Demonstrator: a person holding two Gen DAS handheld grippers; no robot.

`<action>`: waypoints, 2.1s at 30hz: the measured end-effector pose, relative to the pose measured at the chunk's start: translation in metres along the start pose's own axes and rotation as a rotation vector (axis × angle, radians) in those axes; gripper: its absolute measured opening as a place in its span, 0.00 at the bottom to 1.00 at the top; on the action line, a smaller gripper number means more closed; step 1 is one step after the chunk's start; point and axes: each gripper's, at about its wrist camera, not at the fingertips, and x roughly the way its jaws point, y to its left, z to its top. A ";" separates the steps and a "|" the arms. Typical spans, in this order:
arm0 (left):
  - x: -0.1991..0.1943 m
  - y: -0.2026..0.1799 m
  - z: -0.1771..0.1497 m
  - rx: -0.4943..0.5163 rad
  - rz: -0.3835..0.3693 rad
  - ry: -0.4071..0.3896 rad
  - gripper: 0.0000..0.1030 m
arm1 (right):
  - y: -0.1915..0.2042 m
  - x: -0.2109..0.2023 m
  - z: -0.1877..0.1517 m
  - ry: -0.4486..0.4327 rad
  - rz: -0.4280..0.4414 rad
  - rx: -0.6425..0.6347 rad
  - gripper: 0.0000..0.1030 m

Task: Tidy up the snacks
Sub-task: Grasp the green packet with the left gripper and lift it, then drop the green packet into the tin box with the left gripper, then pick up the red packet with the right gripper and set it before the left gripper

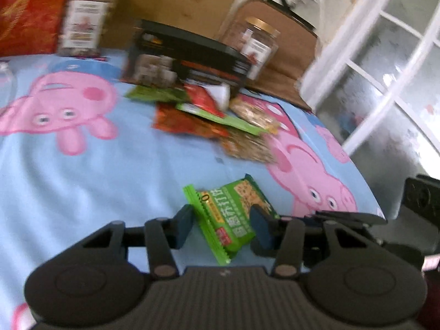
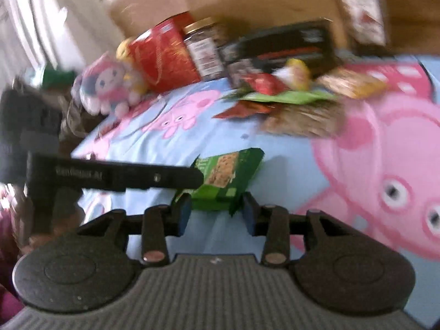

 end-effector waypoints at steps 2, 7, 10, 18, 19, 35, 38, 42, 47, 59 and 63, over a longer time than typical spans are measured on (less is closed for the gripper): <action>-0.010 0.013 0.000 -0.019 0.023 -0.017 0.44 | 0.012 0.010 0.002 0.006 -0.001 -0.075 0.43; -0.030 0.035 -0.001 -0.058 0.125 -0.075 0.43 | 0.050 0.041 0.005 0.021 -0.054 -0.298 0.30; -0.044 0.037 0.013 -0.052 0.159 -0.129 0.43 | 0.060 0.051 0.013 0.003 -0.047 -0.351 0.28; -0.040 -0.001 0.113 0.140 0.169 -0.283 0.43 | 0.046 0.042 0.090 -0.222 -0.127 -0.376 0.28; -0.030 -0.005 0.130 0.161 0.163 -0.296 0.43 | 0.040 0.044 0.101 -0.243 -0.152 -0.376 0.28; 0.077 0.014 0.194 0.156 0.264 -0.278 0.48 | -0.055 0.089 0.171 -0.266 -0.264 -0.129 0.40; 0.048 0.021 0.174 0.139 0.231 -0.320 0.50 | -0.063 0.060 0.154 -0.279 -0.217 -0.076 0.40; 0.021 0.037 0.136 0.070 0.184 -0.304 0.50 | -0.069 0.060 0.133 -0.177 -0.150 -0.049 0.41; 0.014 0.059 0.092 -0.046 0.178 -0.212 0.50 | -0.053 0.093 0.121 -0.070 -0.166 -0.097 0.42; -0.035 0.090 0.029 -0.121 0.207 -0.192 0.50 | 0.056 0.091 0.062 0.019 0.023 -0.328 0.43; -0.047 0.093 0.019 -0.142 0.168 -0.186 0.50 | 0.063 0.071 0.050 -0.031 0.025 -0.325 0.47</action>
